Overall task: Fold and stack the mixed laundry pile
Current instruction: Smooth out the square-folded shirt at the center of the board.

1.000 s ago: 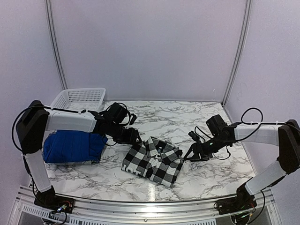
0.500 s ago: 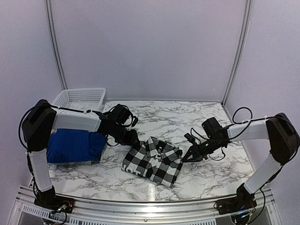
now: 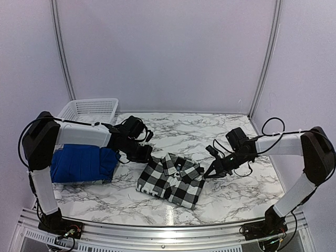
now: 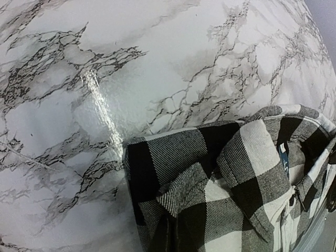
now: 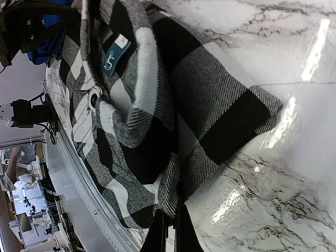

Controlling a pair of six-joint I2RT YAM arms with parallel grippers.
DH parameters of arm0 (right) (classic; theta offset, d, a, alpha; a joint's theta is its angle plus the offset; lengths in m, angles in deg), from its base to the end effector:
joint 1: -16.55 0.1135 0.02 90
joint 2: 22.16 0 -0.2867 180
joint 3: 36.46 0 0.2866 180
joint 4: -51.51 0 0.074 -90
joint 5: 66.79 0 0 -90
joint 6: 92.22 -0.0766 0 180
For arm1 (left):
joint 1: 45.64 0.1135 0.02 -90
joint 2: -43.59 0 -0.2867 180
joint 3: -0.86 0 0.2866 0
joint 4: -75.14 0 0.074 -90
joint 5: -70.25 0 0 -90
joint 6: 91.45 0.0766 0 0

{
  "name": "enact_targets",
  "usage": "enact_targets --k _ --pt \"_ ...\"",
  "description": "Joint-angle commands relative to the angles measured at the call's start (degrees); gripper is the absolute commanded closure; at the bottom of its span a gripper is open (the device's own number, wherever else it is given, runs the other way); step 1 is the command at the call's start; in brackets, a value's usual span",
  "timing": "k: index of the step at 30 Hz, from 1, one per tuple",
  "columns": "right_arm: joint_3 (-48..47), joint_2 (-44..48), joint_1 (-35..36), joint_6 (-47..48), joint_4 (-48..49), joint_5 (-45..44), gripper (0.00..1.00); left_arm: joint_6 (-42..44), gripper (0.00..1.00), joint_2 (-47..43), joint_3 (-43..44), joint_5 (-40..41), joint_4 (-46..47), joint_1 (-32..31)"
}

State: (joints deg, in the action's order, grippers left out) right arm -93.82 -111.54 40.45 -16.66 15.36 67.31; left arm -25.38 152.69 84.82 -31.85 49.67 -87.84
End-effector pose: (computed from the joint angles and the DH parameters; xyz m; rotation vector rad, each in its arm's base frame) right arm 0.2599 0.1735 0.1285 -0.4457 2.7531 1.2398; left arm 0.3357 -0.3261 0.1476 0.5063 2.5320 -0.7331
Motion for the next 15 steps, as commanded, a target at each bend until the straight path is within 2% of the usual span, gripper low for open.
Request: enact_targets --k 1,5,9,15 --pt "-4.4 3.5 0.5 2.3 -3.0 -1.8 1.0 1.3 1.0 -2.2 0.4 -0.8 -1.5 0.5" --pt "-7.4 4.1 0.7 3.9 -6.1 -2.7 1.0 1.8 1.0 -4.2 -0.6 0.8 -0.7 0.7" --pt "-9.6 4.2 0.8 5.8 -8.2 -4.6 1.0 0.9 1.0 -7.3 -4.6 1.8 4.0 1.7" --pt "-11.7 -0.4 0.8 7.1 -6.8 -7.9 1.0 -2.5 1.0 -3.7 -9.5 0.4 10.9 5.0"
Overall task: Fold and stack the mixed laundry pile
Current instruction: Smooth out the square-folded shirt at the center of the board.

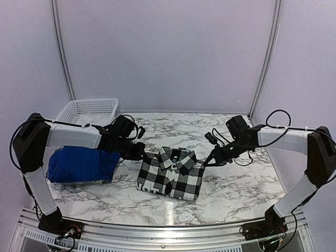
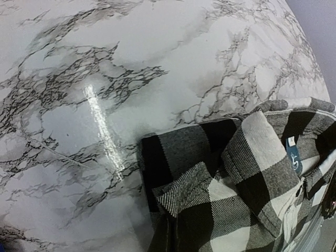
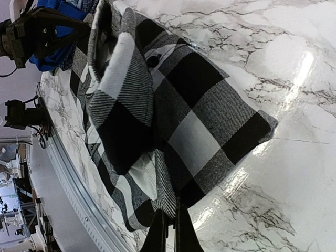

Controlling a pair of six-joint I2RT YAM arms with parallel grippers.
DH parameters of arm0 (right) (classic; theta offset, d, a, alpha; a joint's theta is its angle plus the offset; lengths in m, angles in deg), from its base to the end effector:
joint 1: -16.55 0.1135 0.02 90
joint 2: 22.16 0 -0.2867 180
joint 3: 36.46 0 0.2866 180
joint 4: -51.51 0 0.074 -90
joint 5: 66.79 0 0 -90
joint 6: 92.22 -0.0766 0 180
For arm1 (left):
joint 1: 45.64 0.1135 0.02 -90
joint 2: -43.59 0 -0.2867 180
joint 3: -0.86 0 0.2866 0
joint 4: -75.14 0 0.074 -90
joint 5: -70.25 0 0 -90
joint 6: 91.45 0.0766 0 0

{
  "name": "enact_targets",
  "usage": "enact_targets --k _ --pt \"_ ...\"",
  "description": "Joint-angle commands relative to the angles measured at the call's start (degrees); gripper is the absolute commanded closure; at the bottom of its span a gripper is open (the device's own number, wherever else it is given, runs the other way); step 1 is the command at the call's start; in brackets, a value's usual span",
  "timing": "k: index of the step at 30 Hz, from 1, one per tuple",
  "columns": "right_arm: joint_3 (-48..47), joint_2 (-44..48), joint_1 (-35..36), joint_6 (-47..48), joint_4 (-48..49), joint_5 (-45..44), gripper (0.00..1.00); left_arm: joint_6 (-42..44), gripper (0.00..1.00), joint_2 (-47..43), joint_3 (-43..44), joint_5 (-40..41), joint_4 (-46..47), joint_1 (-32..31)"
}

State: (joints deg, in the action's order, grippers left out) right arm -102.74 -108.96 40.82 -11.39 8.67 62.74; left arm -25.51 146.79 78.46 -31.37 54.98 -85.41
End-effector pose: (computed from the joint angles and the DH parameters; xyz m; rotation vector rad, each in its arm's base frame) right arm 0.2827 0.1809 0.1803 -0.5796 2.6335 1.1077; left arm 0.3344 -0.2984 0.1620 0.4416 2.4484 -0.7488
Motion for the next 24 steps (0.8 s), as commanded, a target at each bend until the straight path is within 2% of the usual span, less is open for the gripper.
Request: enact_targets --k 1,13,16,17,21,24 --pt "-3.4 -3.9 0.4 1.8 0.3 -3.7 1.0 -2.9 1.0 3.3 -3.3 -0.2 6.2 2.9" --pt "-6.6 -18.7 -0.9 0.0 4.1 -14.2 1.0 -1.8 1.0 9.8 -0.6 -0.2 5.1 3.7" --pt "-8.1 -19.6 -1.0 -1.3 5.1 -15.3 1.0 -2.4 1.0 9.5 -0.3 0.2 4.8 4.0" --pt "-9.0 -19.0 -1.0 -1.6 5.1 -15.4 0.98 -2.5 0.97 8.7 -0.3 0.4 4.9 4.0" --pt "-14.2 -13.9 -1.1 -1.4 0.9 -16.1 0.66 -2.3 0.64 2.4 -0.8 0.4 5.4 4.0" --pt "-16.0 -8.4 -1.1 -1.1 -2.4 -13.9 0.49 -2.1 0.5 -4.2 -1.9 -0.4 5.5 3.9"
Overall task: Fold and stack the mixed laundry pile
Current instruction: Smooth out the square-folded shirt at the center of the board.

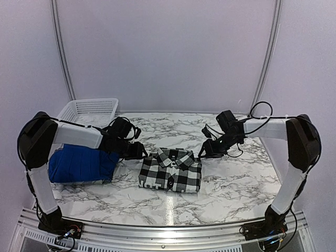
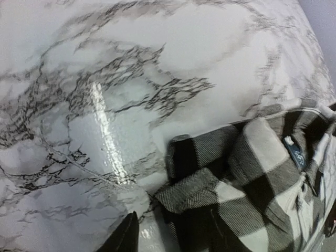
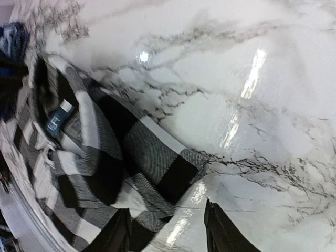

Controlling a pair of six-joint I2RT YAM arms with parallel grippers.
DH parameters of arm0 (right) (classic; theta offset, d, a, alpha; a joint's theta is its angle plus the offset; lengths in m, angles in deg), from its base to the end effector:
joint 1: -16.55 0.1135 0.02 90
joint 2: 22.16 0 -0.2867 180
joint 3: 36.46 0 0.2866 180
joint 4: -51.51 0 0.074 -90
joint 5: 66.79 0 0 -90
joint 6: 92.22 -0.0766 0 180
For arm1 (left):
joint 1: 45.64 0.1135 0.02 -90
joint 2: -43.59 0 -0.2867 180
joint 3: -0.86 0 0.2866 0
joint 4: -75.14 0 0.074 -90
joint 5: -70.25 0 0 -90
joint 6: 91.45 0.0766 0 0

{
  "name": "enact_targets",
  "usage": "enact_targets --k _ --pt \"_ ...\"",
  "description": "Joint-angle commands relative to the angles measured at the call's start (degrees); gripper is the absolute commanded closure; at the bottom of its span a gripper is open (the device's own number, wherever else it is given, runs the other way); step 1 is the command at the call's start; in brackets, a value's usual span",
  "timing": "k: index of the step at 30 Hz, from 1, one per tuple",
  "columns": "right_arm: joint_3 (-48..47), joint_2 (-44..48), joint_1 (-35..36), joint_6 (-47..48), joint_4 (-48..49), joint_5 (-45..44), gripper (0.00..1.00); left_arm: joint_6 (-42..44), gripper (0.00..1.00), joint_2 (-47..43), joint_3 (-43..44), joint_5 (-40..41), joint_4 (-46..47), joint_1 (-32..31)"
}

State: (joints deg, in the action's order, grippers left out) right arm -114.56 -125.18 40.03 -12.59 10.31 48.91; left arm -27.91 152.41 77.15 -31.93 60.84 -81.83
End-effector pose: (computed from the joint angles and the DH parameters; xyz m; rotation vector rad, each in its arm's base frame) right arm 0.3559 0.1908 0.1413 -0.4493 2.7387 0.7756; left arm 0.3585 -0.2823 0.1222 0.3175 2.4850 -0.7429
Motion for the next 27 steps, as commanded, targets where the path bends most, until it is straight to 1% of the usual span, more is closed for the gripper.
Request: enact_targets --k 1,3,6,9,11,13,15,18,21,24,27 --pt "-3.7 9.7 -0.2 -0.2 -3.8 2.3 0.46 0.4 0.48 -11.3 -1.0 -1.2 -0.1 0.3" --pt "-0.3 13.5 0.2 -3.0 -0.5 9.4 0.44 0.1 0.48 -13.5 -2.2 -5.5 1.5 -0.4" --pt "7.1 16.5 3.2 -11.7 10.3 19.8 0.43 -3.5 0.51 -13.7 -5.0 -13.5 7.9 -2.7" --pt "11.7 14.5 8.4 -16.2 17.9 24.8 0.43 -5.6 0.56 -11.1 -6.5 -18.0 11.9 -6.0" --pt "14.5 12.0 10.4 -19.2 23.4 28.2 0.43 -7.6 0.57 -8.3 -6.5 -20.2 13.4 -7.7" --pt "18.1 9.0 11.2 -22.8 30.7 30.3 0.44 -9.3 0.58 -4.8 -6.8 -21.1 14.6 -8.3" --pt "20.5 5.5 10.9 -23.5 34.4 30.6 0.44 -11.3 0.59 -2.4 -8.1 -20.1 16.2 -8.1" --pt "22.1 0.6 9.0 -21.3 33.4 29.2 0.45 -13.0 0.58 -0.7 -9.7 -17.2 16.8 -6.8" --pt "22.4 -2.7 4.9 -16.3 27.8 26.0 0.47 -14.8 0.55 -2.1 -11.5 -14.9 16.8 -5.0" --pt "21.0 -2.4 0.6 -10.3 20.9 22.7 0.49 -13.8 0.47 -6.3 -12.5 -12.7 16.4 -4.3" --pt "17.0 0.4 -0.9 -4.7 13.0 18.5 0.49 -13.9 0.35 -10.2 -13.4 -9.6 15.0 -3.4"
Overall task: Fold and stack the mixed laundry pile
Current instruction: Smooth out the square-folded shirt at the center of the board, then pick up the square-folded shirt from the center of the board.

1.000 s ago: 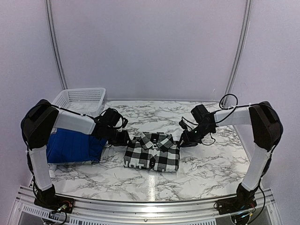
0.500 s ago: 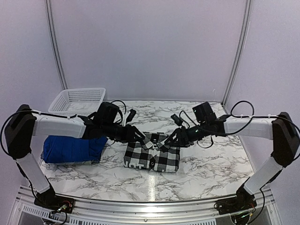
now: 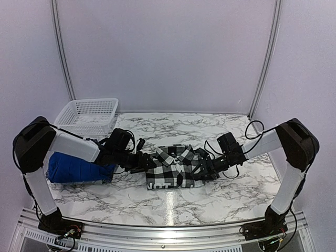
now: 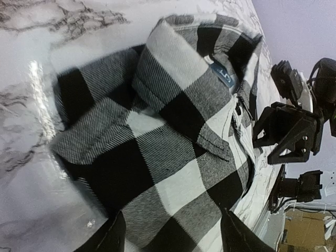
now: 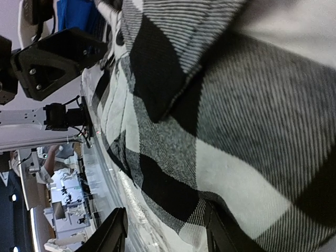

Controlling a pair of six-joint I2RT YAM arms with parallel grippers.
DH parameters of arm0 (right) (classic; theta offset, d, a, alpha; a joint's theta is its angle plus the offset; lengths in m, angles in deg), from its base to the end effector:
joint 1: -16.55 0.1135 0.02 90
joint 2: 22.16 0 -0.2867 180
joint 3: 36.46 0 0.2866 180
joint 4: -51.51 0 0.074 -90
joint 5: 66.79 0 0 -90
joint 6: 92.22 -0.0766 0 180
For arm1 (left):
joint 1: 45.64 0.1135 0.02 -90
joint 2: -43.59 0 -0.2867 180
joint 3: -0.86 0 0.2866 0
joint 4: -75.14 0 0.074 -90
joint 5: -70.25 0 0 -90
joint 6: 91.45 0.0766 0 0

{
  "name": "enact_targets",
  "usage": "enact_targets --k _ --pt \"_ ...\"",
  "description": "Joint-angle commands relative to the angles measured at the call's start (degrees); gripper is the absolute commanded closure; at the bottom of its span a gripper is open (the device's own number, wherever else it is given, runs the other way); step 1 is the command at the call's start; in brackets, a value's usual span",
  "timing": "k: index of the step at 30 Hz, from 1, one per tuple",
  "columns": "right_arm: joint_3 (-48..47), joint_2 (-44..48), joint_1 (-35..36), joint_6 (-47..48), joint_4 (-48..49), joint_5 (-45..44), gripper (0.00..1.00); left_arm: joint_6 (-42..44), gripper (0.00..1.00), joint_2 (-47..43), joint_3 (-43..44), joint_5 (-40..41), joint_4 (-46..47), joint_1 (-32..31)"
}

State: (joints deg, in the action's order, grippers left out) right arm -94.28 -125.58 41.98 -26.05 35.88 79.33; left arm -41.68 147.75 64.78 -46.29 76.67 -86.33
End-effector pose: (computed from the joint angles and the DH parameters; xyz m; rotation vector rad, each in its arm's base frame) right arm 0.2827 0.2048 0.0853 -0.4022 2.6641 1.5788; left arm 0.2962 -0.2999 0.1172 0.2897 2.4699 -1.2132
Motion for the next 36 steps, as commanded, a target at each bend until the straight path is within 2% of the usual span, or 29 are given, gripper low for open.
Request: enact_targets --k 1,5,6,9,13,20,26,36 --pt "-4.7 1.8 -2.8 10.4 -14.8 -13.3 0.5 0.3 0.28 -6.5 -0.7 5.6 -2.2 1.4" --pt "-8.6 10.6 0.7 14.1 -17.9 -18.2 0.51 2.7 0.03 -9.7 1.7 11.6 -8.9 1.7" --pt "-9.9 12.6 2.6 15.4 -18.7 -20.2 0.5 2.6 0.01 -10.7 1.9 12.7 -9.8 1.8" --pt "-13.3 15.4 9.9 19.2 -20.1 -28.9 0.5 0.3 0.01 -12.6 2.5 15.4 -11.4 2.8" --pt "-17.6 13.4 18.6 23.5 -21.8 -38.8 0.54 -3.6 0.01 -14.5 3.2 18.1 -12.6 4.0" --pt "-23.7 6.1 30.7 28.3 -23.3 -48.4 0.68 -7.3 0.01 -16.7 4.7 21.7 -18.4 5.1" --pt "-27.8 -1.4 35.9 28.6 -22.2 -51.0 0.71 -9.3 0.01 -18.5 2.7 21.3 -19.3 6.1" --pt "-31.6 -13.5 38.4 29.0 -22.9 -57.3 0.68 -10.0 0.01 -22.1 -1.3 24.2 -20.9 6.9"
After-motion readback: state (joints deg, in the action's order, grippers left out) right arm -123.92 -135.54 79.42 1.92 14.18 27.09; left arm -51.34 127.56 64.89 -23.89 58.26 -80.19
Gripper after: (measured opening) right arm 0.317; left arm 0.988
